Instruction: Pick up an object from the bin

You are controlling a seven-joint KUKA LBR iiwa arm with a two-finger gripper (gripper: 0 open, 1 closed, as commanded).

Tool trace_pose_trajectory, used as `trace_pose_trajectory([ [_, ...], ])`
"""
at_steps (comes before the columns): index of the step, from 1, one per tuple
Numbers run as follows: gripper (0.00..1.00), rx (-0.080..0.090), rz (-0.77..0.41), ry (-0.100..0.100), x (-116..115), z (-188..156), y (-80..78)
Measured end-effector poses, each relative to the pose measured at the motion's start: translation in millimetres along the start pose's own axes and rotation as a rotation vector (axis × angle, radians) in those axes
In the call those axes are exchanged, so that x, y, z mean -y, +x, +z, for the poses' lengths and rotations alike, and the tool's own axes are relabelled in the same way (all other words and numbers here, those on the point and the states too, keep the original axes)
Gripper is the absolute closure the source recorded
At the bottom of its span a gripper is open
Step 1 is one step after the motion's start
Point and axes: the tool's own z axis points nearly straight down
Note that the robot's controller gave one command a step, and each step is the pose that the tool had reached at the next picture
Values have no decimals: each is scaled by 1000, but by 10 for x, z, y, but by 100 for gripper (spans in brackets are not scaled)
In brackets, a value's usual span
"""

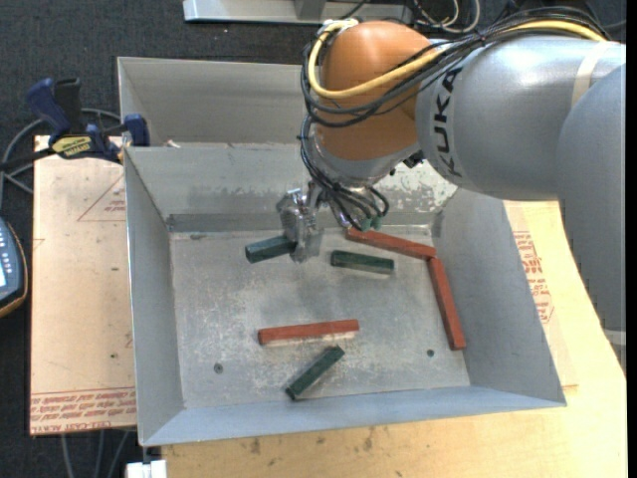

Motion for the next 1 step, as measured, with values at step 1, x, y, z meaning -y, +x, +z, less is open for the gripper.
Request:
trace_pose_trajectory([
  [1, 100, -1, -342, -1, 86, -999, -235],
])
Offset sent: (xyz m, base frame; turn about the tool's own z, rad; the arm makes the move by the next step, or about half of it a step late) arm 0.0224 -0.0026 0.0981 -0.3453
